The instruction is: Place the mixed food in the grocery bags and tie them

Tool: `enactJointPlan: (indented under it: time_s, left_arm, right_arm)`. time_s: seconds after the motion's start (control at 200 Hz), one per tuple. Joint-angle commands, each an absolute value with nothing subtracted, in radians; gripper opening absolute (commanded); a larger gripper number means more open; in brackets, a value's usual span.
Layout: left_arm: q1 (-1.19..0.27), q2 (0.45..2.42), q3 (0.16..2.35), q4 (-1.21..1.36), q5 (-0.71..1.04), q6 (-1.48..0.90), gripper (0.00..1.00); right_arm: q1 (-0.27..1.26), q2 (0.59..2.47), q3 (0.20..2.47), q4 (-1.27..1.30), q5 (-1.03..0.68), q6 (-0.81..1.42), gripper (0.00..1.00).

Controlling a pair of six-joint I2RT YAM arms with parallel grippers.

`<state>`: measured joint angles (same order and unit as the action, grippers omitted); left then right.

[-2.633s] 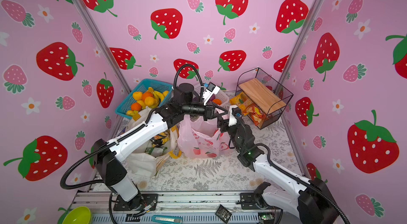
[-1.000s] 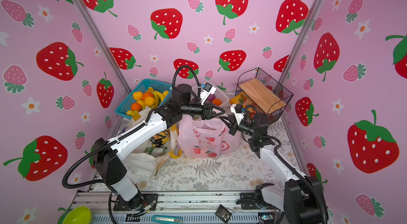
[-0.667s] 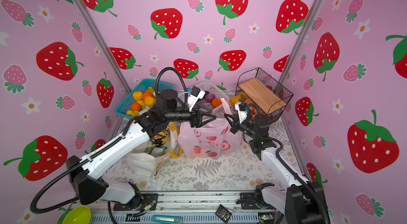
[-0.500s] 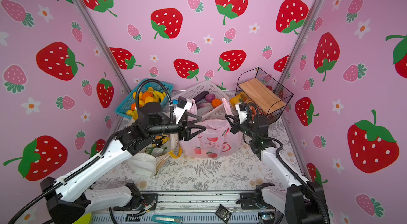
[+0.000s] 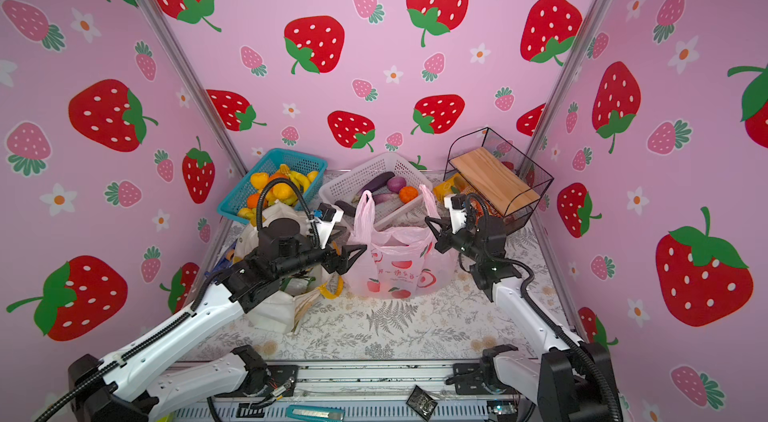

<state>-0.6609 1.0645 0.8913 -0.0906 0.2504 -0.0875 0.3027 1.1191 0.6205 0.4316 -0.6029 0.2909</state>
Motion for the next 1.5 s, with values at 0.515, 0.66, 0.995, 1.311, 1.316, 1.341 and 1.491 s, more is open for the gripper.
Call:
enactJointPlan:
  time_s: [0.515, 0.66, 0.995, 1.311, 1.316, 1.341, 1.491]
  left_arm:
    - [-0.66, 1.15, 0.979, 0.005, 0.372, 0.163, 0.28]
    - [-0.663, 1.181, 1.031, -0.059, 0.437, 0.245, 0.13]
    - [-0.731, 1.394, 1.377, -0.594, 0.374, 0.652, 0.07]
    - [-0.771, 1.669, 1.739, -0.856, 0.276, 0.781, 0.0]
    - [-0.772, 1.672, 1.743, -0.857, 0.277, 0.781, 0.0]
    - [-0.772, 1.683, 1.757, -0.864, 0.278, 0.79, 0.0]
    - [-0.773, 1.743, 1.835, -0.909, 0.233, 0.826, 0.0]
  right_arm:
    - [0.296, 1.113, 0.67, 0.387, -0.616, 0.282, 0.0]
    - [0.297, 1.112, 0.683, 0.356, -0.627, 0.26, 0.0]
    - [0.299, 1.122, 0.715, 0.351, -0.798, 0.186, 0.0]
    - [0.307, 1.158, 0.684, 0.425, -0.903, 0.167, 0.01]
    - [0.307, 1.158, 0.684, 0.425, -0.903, 0.166, 0.01]
    - [0.307, 1.161, 0.683, 0.425, -0.903, 0.163, 0.02]
    - [0.307, 1.164, 0.676, 0.423, -0.907, 0.14, 0.06]
